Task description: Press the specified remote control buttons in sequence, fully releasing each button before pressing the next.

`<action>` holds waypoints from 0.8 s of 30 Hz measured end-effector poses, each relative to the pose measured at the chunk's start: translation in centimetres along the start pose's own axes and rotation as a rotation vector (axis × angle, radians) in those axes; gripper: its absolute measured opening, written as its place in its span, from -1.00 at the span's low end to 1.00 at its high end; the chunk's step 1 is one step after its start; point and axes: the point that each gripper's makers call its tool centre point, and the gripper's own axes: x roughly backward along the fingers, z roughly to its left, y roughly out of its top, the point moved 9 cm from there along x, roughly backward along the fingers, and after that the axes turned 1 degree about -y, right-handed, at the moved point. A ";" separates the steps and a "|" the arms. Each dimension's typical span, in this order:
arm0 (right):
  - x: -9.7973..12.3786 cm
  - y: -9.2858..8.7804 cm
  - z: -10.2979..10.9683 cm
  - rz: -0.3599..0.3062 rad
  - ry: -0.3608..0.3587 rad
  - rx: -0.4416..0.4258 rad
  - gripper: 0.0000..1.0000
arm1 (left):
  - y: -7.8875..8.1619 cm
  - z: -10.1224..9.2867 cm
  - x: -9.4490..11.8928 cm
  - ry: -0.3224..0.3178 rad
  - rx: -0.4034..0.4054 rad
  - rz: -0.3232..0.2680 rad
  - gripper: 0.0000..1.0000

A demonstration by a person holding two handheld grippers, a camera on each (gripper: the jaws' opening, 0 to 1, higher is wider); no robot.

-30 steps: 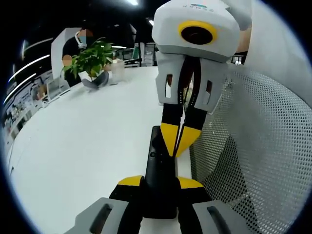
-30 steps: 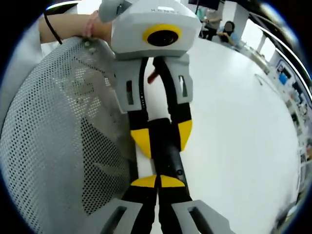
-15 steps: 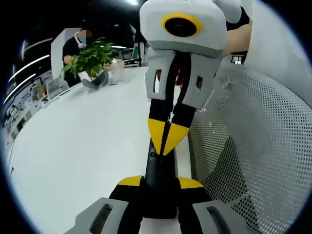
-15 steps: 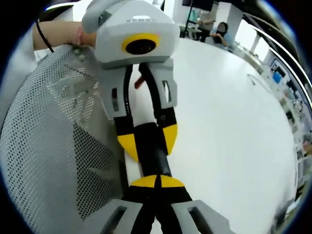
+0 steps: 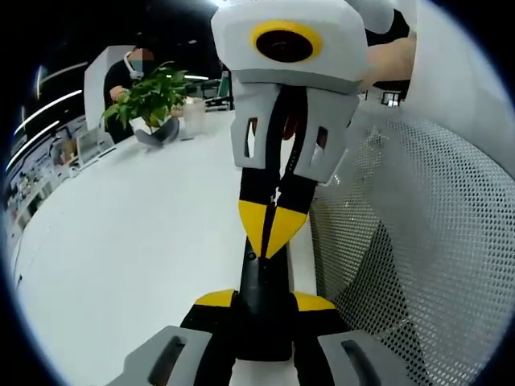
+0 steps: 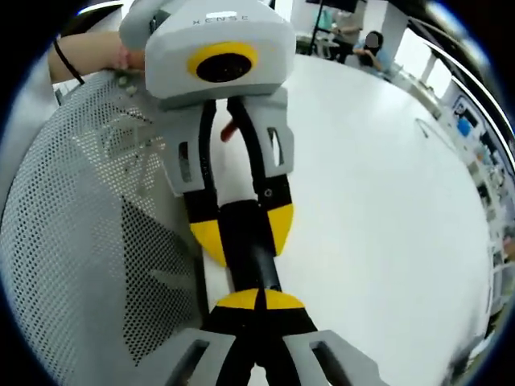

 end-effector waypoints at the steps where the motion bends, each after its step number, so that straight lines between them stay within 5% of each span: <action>1: 0.0 0.0 0.0 0.000 -0.001 0.001 -1.00 | 0.0 0.0 0.0 0.000 0.000 -0.001 -0.50; 7: 0.0 0.0 0.1 -0.002 -0.012 0.021 -1.00 | 0.0 0.0 0.0 0.000 0.001 0.001 -0.50; 12: 0.2 -0.3 -0.6 -0.030 0.076 -0.150 -1.00 | 0.0 0.0 0.0 0.001 0.001 0.000 -0.50; 24: 0.1 -0.2 -1.8 -0.009 0.077 -0.137 -1.00 | 0.0 -0.1 0.0 0.004 -0.002 0.004 -0.50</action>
